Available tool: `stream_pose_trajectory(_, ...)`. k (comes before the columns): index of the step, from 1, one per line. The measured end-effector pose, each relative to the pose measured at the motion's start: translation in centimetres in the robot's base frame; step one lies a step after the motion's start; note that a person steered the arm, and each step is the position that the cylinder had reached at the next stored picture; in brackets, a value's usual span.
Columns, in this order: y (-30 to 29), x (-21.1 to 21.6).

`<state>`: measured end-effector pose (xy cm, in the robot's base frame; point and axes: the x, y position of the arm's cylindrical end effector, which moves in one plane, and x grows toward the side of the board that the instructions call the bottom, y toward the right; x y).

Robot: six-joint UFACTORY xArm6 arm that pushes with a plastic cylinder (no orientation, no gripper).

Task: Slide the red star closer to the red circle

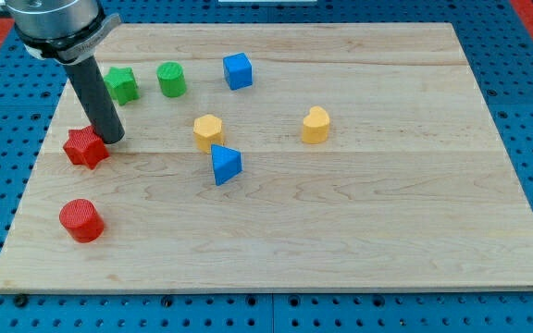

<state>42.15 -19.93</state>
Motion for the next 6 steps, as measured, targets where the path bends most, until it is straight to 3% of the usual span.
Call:
stream_pose_trajectory(3, 3.9, -4.0)
stream_pose_trajectory(5, -2.9, -4.4)
stream_pose_trajectory(6, -2.0, 2.3)
